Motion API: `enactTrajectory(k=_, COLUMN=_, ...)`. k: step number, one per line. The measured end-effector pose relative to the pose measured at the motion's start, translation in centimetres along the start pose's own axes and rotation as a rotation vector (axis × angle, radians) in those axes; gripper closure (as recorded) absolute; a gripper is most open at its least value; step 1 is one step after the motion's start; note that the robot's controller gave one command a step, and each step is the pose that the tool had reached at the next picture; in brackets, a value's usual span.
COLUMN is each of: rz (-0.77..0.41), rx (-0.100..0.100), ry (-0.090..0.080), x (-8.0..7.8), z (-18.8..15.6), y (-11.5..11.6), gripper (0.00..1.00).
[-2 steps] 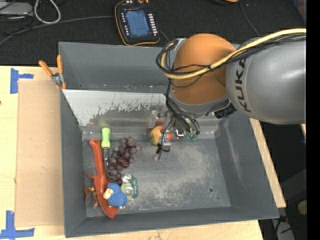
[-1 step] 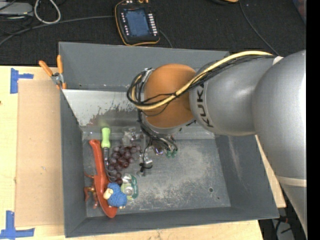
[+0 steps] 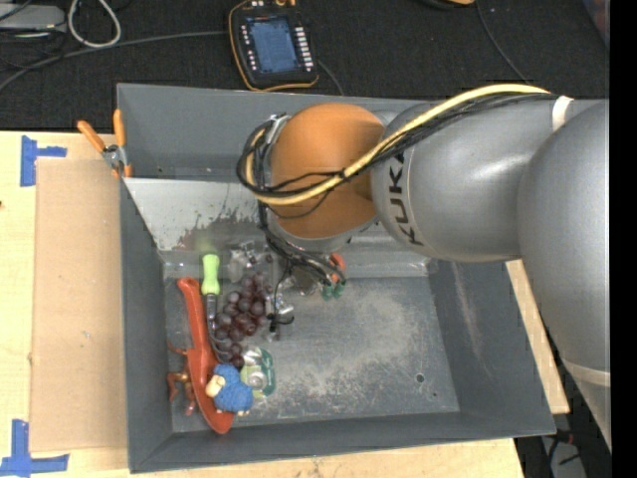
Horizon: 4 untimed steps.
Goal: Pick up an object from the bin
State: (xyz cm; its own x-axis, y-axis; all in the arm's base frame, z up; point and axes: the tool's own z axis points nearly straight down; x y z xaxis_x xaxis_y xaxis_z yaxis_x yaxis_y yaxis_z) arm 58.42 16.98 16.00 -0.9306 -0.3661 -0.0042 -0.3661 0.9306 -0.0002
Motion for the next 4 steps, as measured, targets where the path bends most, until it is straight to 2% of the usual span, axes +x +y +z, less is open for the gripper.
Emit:
enactTrajectory(k=1, rz=-0.115, rx=-0.004, ry=0.010, x=-1.7, z=6.2, y=-0.5, gripper=0.00)
enactTrajectory(k=2, rz=-0.278, rx=0.000, ry=-0.007, x=-1.4, z=9.1, y=-1.9, gripper=0.00)
enactTrajectory(k=3, rz=-0.115, rx=-0.006, ry=0.008, x=-1.2, z=9.1, y=-2.0, gripper=1.00)
enactTrajectory(k=4, rz=-0.114, rx=-0.006, ry=0.008, x=-1.2, z=9.1, y=-2.0, gripper=1.00)
